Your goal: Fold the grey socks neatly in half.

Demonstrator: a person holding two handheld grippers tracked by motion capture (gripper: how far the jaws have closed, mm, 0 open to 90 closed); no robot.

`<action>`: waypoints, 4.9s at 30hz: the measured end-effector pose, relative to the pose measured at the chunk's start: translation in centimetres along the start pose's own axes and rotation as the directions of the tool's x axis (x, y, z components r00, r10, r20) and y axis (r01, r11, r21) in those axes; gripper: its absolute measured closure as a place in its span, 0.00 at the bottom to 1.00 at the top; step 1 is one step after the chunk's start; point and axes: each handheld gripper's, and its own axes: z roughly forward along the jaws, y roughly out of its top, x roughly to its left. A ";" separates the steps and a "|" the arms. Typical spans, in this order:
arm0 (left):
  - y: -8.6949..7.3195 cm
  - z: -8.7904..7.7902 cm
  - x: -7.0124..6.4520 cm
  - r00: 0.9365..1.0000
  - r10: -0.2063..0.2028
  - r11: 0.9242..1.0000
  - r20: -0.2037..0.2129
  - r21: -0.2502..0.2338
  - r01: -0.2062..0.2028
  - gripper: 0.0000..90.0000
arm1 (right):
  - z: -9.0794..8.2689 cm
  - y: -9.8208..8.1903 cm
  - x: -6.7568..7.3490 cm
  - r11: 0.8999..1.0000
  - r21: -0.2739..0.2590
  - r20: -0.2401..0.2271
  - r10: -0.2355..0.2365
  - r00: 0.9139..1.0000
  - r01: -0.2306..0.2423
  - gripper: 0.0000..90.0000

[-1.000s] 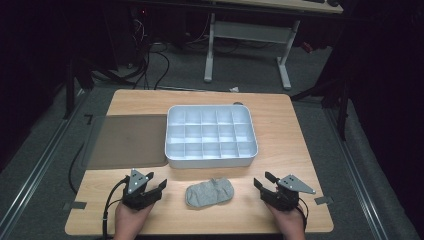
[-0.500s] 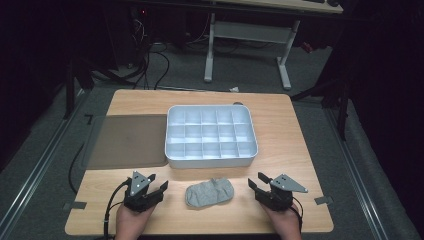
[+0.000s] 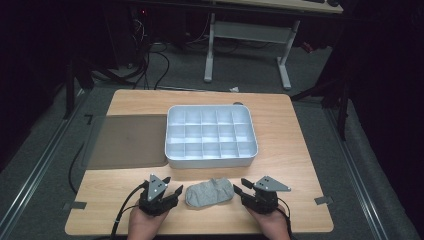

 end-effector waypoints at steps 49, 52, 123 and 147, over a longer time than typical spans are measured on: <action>-1.0 2.0 -3.6 0.990 0.123 0.982 0.061 0.135 -0.130 0.53 | 2.4 -0.4 2.4 0.986 0.164 -0.042 -0.036 0.998 0.042 0.92; -1.0 2.1 -3.6 0.991 0.115 0.983 0.064 0.135 -0.122 0.53 | 2.2 -0.4 2.2 0.988 0.148 -0.045 -0.027 0.999 0.033 0.92; -0.8 2.1 -2.2 0.973 -0.116 0.988 0.197 0.125 0.092 0.66 | 0.2 0.2 2.2 1.000 0.016 -0.088 0.016 0.996 -0.015 0.94; -1.2 2.2 -1.2 0.946 -0.171 0.981 0.276 0.135 0.138 0.84 | 0.6 2.0 5.2 0.992 0.083 0.015 -0.101 0.995 0.099 0.93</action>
